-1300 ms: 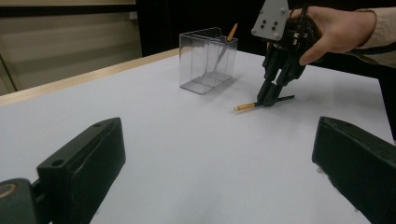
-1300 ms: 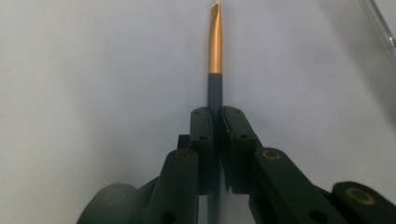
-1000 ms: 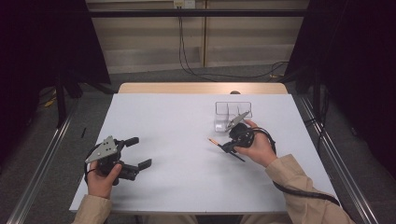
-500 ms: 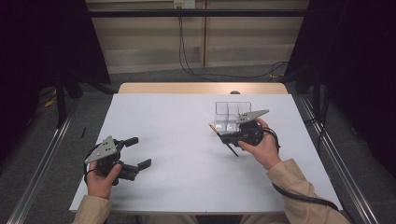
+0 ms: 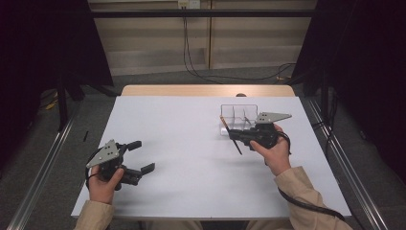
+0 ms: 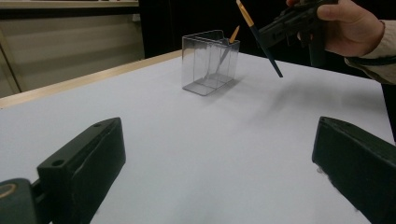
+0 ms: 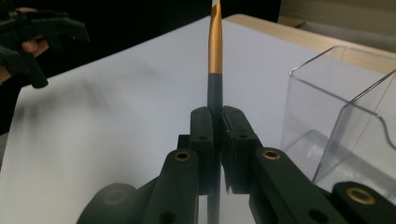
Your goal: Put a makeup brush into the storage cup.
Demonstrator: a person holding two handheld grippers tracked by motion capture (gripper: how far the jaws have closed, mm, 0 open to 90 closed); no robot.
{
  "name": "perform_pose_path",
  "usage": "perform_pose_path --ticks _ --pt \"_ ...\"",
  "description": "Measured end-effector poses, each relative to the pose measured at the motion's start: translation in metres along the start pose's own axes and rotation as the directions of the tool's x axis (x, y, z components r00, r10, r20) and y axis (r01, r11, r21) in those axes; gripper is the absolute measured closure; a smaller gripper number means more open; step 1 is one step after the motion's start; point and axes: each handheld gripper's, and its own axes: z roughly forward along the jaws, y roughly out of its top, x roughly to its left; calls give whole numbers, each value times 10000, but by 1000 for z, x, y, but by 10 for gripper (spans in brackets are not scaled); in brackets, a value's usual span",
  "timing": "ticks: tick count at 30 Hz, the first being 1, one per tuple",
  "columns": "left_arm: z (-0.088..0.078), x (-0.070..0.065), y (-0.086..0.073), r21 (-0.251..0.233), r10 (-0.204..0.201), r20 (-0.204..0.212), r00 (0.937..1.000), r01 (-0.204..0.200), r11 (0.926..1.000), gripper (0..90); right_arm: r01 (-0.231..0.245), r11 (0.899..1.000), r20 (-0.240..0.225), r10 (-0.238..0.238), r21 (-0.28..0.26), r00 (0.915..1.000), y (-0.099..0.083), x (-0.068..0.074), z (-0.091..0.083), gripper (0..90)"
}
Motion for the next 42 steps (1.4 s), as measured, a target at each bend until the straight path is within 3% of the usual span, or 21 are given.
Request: perform_pose_path --ticks 8,17,31,42 --pt "-1 0 0 -28 -22 -3 10000 22 10000 28 -175 9932 51 182 -1149 9998 0 0 -8 839" --pt "-1 0 0 -102 -52 -21 10000 52 9999 28 -432 9658 143 485 -2558 9987 3 -4 -21 839" --pt "-1 1 0 -30 -33 -17 10000 33 10000 28 -463 9287 367 642 -3679 9973 7 -10 -32 839" --pt "-1 2 -1 -63 -37 6 10000 37 10000 28 -415 9184 553 687 -3934 9961 12 -15 -35 839"
